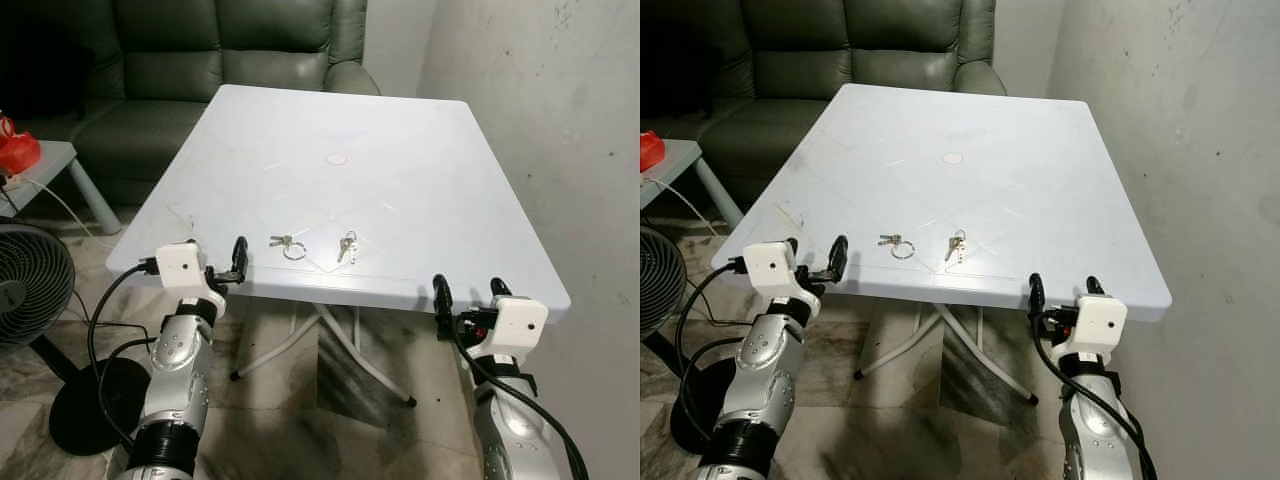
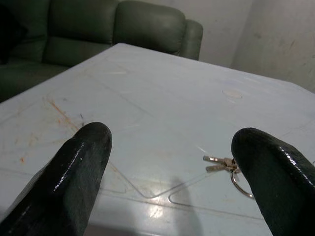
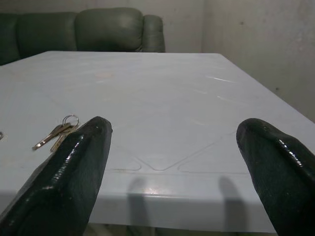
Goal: Hang keys on a hook
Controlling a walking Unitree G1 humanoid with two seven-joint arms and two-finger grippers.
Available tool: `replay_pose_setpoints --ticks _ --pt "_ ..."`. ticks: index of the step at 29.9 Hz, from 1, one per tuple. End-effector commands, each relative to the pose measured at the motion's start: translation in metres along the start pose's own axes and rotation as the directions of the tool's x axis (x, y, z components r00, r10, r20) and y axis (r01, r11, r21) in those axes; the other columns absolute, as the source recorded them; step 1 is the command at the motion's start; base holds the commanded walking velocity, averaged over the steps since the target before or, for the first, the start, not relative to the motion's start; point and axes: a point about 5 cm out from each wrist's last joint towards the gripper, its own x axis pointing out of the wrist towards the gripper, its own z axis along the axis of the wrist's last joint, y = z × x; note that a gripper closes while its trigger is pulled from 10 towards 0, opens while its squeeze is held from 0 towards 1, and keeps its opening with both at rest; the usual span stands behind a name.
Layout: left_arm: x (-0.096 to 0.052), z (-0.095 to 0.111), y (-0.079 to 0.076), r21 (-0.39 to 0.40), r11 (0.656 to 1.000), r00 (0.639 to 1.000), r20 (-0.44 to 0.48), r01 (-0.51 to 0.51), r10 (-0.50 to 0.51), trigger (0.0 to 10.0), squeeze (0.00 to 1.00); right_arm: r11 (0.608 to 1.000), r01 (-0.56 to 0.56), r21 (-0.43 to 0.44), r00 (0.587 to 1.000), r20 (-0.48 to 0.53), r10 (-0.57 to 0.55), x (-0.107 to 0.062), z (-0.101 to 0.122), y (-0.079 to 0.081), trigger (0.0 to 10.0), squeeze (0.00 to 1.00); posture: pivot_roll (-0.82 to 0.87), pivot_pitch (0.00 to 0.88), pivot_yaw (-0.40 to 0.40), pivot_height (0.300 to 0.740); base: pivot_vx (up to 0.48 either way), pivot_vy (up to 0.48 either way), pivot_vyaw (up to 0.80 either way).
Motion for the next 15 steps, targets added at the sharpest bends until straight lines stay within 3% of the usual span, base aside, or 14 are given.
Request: replay_pose_setpoints --ticks 1,15 --pt "0.002 0.0058 0.0022 -0.006 1.0 1.0 0.011 -0.016 0.016 10.0 0.0 1.0 -0.014 0.001 1.0 0.018 0.014 0.0017 0.006 0.003 10.0 0.0 0.03 0.0 -0.028 0.74 0.0 0.428 0.0" --pt "-0.0004 0.0054 0.0 -0.023 0.999 1.0 0.005 -0.027 0.027 10.0 0.0 0.999 -0.034 0.004 0.999 0.02 0.034 -0.0005 0.0085 0.0052 10.0 0.0 0.03 0.0 -0.037 0.74 0.0 0.48 0.0"
